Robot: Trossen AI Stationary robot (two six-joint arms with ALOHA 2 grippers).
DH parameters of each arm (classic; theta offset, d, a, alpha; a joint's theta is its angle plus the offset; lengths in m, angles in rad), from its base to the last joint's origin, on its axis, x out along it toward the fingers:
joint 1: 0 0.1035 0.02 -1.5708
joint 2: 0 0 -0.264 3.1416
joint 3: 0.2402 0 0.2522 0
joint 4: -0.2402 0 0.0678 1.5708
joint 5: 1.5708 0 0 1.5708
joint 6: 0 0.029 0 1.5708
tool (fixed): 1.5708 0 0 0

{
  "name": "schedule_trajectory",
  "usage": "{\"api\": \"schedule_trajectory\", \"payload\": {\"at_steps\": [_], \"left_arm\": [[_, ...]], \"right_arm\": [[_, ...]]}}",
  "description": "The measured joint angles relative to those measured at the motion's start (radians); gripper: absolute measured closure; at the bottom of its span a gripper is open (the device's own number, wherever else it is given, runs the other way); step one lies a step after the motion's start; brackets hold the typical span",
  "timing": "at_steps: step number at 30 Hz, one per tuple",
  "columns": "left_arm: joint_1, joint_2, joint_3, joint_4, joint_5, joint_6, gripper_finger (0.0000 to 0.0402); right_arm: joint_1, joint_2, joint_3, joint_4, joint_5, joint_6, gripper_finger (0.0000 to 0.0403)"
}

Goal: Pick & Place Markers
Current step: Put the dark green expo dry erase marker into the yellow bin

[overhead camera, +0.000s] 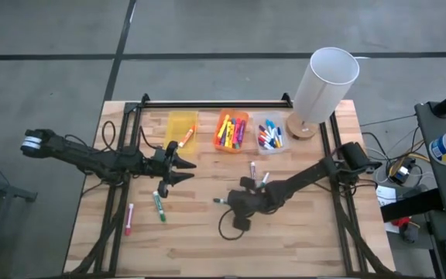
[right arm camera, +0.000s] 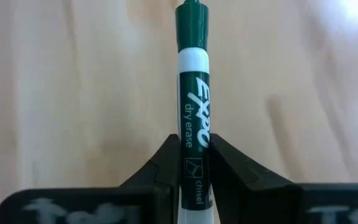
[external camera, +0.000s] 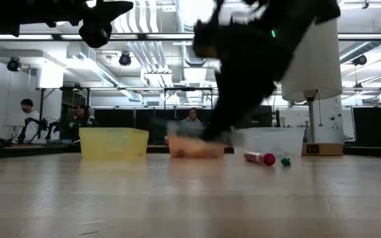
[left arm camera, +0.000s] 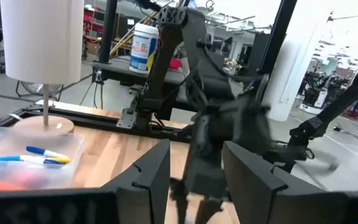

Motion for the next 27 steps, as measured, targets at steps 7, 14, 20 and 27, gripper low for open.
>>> {"api": "schedule_trajectory", "payload": {"at_steps": [7,14,20,27], "left_arm": [[0.0,0.005,0.0,0.007,0.0,0.033,0.026],[0.0,0.024,-0.001,0.009,0.001,0.049,0.026],[0.0,0.025,-0.001,0.036,0.003,0.047,0.026],[0.0,0.026,-0.001,0.034,0.005,0.043,0.026]], "right_arm": [[0.003,-0.078,0.051,0.022,0.144,-0.118,0.035],[0.004,-0.118,0.139,0.036,0.261,-0.234,0.035],[-0.023,-0.121,0.2,0.04,0.289,-0.281,0.035],[-0.048,-0.121,0.238,0.044,0.296,-0.342,0.035]]}}
